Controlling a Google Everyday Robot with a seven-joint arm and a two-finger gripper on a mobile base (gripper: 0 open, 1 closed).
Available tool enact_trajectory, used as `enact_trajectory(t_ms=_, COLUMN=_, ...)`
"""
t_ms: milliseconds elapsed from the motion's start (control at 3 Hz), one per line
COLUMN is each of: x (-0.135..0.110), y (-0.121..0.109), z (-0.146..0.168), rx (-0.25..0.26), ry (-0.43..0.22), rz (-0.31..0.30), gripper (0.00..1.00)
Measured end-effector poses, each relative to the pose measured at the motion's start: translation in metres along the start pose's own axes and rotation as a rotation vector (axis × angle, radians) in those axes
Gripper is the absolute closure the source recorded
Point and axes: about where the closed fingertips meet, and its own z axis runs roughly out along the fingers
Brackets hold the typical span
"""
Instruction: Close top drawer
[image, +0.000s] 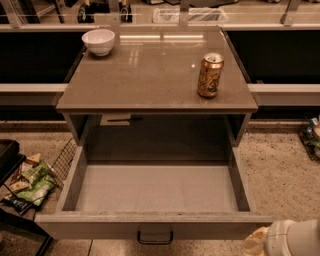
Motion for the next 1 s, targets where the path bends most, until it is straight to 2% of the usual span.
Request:
enact_trajectory(t_ms=333, x=-0.012, y=-0.011, z=0.061, rx=-0.083, ry=-0.101, rz=-0.017, gripper=1.0)
enact_trajectory(t_ms=667, x=-0.019, y=-0.018, z=0.079, rx=-0.105, ry=-0.13, rz=-0.035, gripper=1.0)
enact_trajectory(t_ms=1000, x=-0.043, y=-0.041, z=0.114, rx=-0.142, ry=-0.194, rz=-0.09, gripper=1.0)
